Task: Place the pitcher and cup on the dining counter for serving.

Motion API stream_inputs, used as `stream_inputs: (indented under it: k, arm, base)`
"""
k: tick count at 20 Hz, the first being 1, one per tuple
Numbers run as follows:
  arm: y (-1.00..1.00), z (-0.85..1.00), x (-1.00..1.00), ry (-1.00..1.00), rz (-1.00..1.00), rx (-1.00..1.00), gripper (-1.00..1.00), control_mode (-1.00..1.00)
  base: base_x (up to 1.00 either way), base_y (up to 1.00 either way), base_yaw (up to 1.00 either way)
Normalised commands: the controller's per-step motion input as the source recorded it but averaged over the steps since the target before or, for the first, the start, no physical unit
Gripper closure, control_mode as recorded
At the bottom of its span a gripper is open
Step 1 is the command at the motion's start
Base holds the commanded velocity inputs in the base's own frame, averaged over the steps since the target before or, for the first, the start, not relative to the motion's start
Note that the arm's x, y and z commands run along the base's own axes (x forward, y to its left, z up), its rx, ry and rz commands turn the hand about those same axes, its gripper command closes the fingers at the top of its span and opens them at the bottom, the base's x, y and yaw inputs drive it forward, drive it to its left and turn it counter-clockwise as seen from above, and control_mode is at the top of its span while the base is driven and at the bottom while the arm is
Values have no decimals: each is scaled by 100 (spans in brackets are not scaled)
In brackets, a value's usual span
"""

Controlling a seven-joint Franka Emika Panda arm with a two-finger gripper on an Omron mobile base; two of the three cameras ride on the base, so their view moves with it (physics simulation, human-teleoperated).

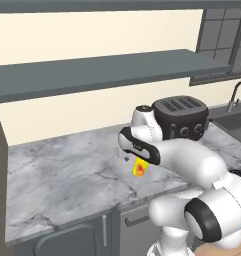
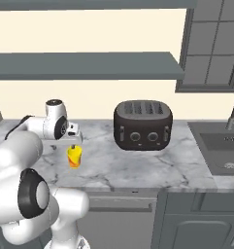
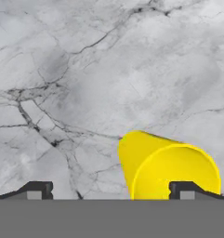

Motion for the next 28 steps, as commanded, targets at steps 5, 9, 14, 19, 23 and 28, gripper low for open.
stream_inputs:
  k: [5,9,14,19,23,28]
  arm:
    - [0,10,1,-1,0,0,-100,-100]
    - [0,0,0,1,0,0,-100,-100]
    - [0,-4,0,6,0,-1,-100,-100]
    - [0,-15,3,4,0,-3,-100,-100]
    - [0,-17,10,0,0,-5,-100,-100]
    - [0,-27,3,1,0,-7,-100,-100]
  base:
    - [0,0,0]
    - [0,0,0]
    - [0,0,0]
    - [0,0,0]
    - [0,0,0]
    - [0,0,0]
